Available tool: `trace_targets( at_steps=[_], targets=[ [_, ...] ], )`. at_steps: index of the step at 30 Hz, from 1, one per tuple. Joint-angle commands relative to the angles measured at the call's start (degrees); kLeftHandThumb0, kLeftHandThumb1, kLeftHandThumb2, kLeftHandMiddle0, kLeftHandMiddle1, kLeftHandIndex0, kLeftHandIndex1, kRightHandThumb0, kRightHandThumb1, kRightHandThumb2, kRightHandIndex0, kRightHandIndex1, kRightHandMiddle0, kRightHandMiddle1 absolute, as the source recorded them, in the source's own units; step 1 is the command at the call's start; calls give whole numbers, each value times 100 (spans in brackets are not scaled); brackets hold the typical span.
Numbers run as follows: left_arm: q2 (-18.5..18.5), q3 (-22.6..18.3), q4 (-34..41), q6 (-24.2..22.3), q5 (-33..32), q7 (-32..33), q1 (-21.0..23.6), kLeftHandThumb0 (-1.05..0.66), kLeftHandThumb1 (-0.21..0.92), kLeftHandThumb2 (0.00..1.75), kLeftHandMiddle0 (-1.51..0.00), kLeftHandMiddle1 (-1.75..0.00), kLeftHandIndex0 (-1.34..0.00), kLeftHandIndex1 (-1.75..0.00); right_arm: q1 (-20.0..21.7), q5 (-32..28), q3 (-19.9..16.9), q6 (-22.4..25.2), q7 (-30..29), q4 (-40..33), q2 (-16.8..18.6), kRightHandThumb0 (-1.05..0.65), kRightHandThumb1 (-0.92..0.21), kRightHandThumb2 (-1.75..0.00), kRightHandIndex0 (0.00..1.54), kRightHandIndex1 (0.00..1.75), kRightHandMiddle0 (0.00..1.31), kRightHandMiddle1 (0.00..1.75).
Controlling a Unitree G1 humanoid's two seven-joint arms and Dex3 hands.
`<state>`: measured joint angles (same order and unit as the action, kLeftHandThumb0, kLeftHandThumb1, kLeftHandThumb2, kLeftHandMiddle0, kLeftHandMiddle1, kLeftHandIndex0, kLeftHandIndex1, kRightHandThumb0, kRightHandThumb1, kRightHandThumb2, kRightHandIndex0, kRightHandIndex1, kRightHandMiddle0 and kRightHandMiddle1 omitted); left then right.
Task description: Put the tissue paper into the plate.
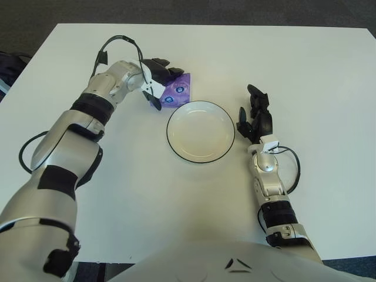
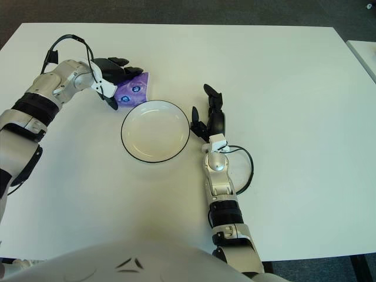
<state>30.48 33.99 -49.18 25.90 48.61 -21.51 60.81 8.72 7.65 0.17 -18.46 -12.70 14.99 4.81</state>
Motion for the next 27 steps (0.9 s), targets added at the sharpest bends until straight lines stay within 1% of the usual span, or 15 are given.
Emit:
trace_targets(
  at_steps=[1,6,11,15,17,18,19,20,21,22,23,24,25,26,27],
  targets=[
    [-155,235,-372,93,141,128,-168,-84,80,4,0,0,0,0,-447,21,-55,389,-30,424,-55,-64,-92,-72,29,14,0,70],
    [-329,361,-899,134,180,521,-176,-86,81,4,0,0,0,0,-463,47,-62,421,-73,408,-58,-65,-92,-71,29,14,0,71],
    [-361,410,-1076,339,72,412,-81,-88,83,5,0,0,0,0,-491,57,-63,428,-99,386,-67,-65,-92,-69,30,14,0,74],
    [-452,509,-1236,320,84,330,-97,-90,86,6,0,0,0,0,-498,45,-64,438,-101,379,-62,-65,-92,-68,31,15,0,76],
    [-575,625,-1325,150,192,512,-247,-89,87,6,-12,-6,0,0,-508,27,-70,436,-95,374,-59,-64,-92,-67,31,15,0,76],
    [-607,658,-1350,106,215,561,-281,-89,87,6,-14,-7,0,0,-512,22,-72,437,-93,370,-59,-64,-92,-67,31,15,0,76],
    [-679,704,-1461,-13,268,753,-332,-89,87,6,-18,-9,0,0,-516,18,-73,435,-92,368,-58,-64,-92,-67,31,15,0,76],
    [-748,724,-1567,-173,303,1009,-373,-87,87,7,-20,-22,-1,-6,-523,21,-73,429,-95,367,-59,-64,-92,-66,31,15,0,77],
    [-798,745,-1651,-288,323,1202,-398,-84,86,6,-29,-69,-1,-54,-527,23,-73,425,-96,367,-60,-65,-92,-66,31,16,0,77],
    [-838,749,-1728,-388,329,1441,-422,-82,85,6,-34,-100,0,-87,-533,28,-73,419,-98,367,-62,-65,-92,-65,32,16,0,78],
    [-856,757,-1773,-434,320,1587,-428,-80,83,7,-38,-115,-2,-104,-539,32,-71,417,-99,361,-63,-65,-92,-65,32,16,0,78],
    [-882,771,-1877,-482,338,1961,-459,-77,78,16,-43,-137,-3,-129,-550,40,-67,411,-102,354,-66,-65,-92,-64,32,16,0,78],
    [-902,790,-1960,-515,351,2240,-479,-71,68,33,-54,-150,-14,-146,-558,46,-63,406,-104,348,-68,-65,-92,-64,32,16,0,79],
    [-919,812,-2027,-531,361,2424,-485,-67,60,47,-62,-159,-22,-156,-563,49,-61,404,-105,344,-69,-64,-92,-63,32,16,0,80],
    [-933,843,-2098,-545,387,2665,-496,-65,56,53,-64,-162,-24,-160,-569,53,-58,400,-108,340,-72,-64,-92,-63,32,17,0,80]
  ],
)
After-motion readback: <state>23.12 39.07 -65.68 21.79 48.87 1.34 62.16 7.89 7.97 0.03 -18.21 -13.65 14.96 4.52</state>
